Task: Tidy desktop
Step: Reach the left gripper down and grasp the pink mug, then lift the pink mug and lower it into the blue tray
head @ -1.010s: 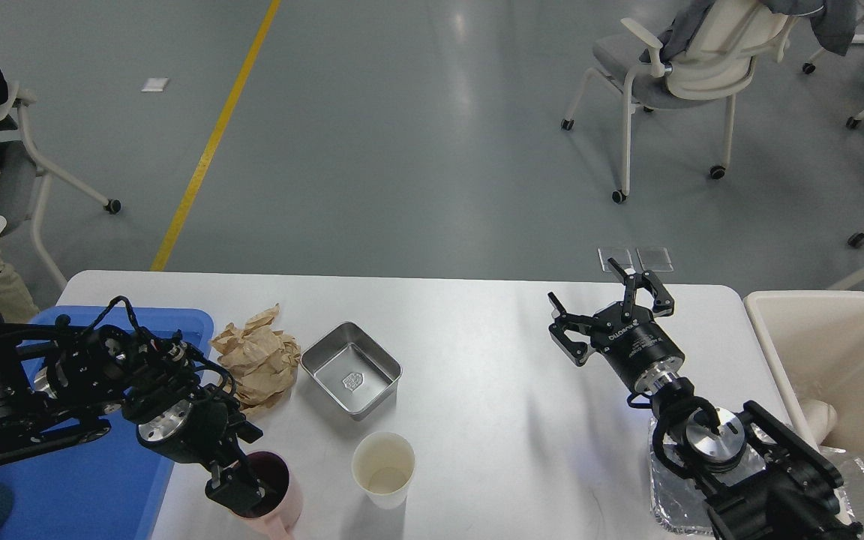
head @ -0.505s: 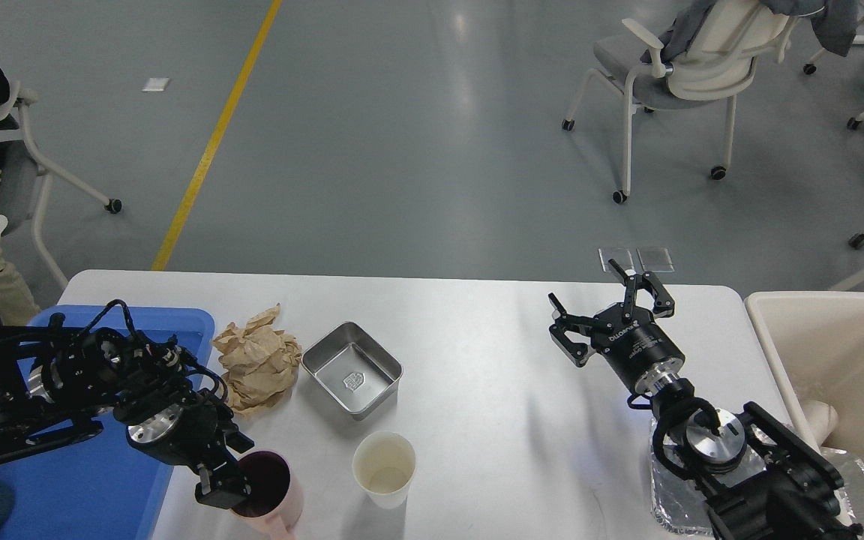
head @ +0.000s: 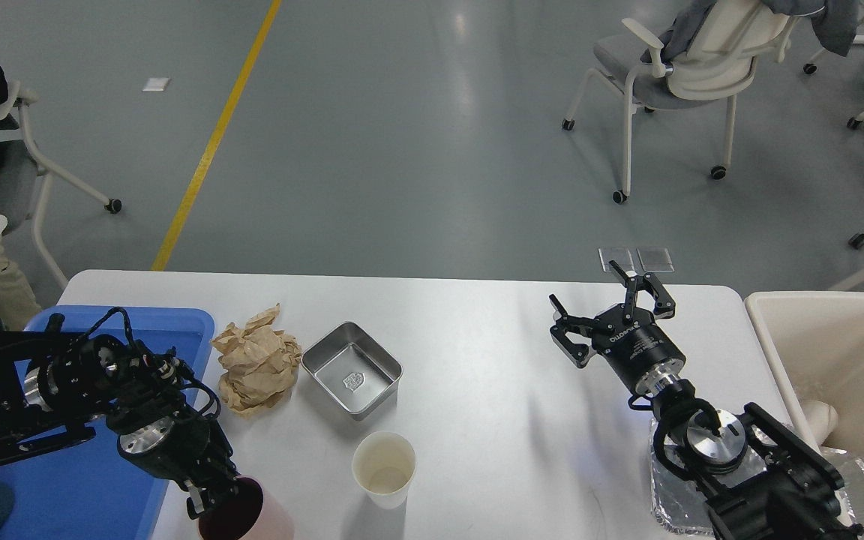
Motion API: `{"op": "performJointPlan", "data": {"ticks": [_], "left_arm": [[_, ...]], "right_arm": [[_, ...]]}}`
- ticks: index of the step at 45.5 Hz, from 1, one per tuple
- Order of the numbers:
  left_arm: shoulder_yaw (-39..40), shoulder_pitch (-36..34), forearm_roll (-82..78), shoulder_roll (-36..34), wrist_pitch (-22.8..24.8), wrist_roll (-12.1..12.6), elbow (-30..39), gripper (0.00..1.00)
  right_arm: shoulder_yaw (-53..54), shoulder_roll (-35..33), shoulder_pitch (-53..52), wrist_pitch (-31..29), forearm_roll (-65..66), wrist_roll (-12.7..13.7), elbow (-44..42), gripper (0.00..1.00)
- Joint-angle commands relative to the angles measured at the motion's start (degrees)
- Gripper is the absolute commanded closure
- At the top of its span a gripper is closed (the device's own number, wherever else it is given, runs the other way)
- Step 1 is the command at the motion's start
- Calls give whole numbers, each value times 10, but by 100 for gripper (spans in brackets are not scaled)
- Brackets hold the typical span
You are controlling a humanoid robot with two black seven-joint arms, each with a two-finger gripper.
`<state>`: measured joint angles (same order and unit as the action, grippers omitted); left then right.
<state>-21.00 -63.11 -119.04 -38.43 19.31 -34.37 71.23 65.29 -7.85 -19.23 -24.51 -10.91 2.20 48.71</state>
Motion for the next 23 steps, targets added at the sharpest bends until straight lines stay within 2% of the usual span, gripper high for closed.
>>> {"op": "performJointPlan", "data": {"ticks": [1,11,23], "left_arm": [[1,-1,-1,-3,-3,-1,-2,100],[12,-10,5,-25,-10,-7,0,100],[92,-20,16,-123,-8,-19,55,100]], "right_arm": [[0,0,0,1,0,0,0,0],[-2,0,1,0,0,0,-5,0],[-2,6,2,0,0,0,-20,0]]}}
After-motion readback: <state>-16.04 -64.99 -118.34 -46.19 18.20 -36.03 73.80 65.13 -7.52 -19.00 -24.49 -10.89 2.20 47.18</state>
